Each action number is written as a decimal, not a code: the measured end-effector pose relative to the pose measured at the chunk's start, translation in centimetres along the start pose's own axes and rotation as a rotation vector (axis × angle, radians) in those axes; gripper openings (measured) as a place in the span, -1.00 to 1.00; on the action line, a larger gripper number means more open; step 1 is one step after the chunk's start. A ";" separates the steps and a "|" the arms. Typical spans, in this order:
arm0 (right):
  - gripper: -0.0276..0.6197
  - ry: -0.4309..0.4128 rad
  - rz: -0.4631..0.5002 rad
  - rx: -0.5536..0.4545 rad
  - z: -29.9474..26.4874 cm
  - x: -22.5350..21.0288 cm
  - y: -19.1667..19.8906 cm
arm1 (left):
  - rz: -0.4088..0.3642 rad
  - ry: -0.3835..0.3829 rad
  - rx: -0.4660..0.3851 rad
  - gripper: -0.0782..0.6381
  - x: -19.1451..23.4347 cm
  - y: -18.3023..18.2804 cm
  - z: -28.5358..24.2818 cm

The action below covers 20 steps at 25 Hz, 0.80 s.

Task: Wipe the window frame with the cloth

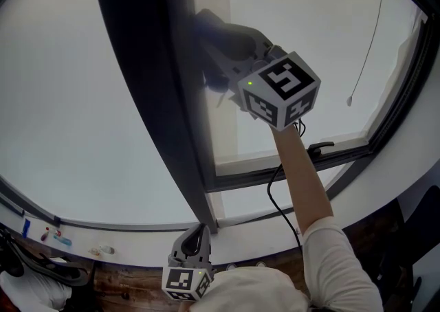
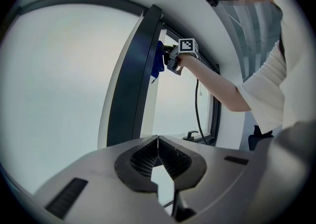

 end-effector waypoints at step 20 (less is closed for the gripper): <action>-0.66 0.005 -0.008 0.043 1.0 1.3 2.7 | 0.002 0.046 0.006 -0.76 -0.6 0.3 -0.7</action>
Point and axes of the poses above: the fingertips, and each gripper's own axes: z backward along the fingers, x to its left, y out of its underside, the point moved 4 cm from there along z, backward along the fingers, and after that the axes turned 9 degrees about y, right-handed, at the moved point
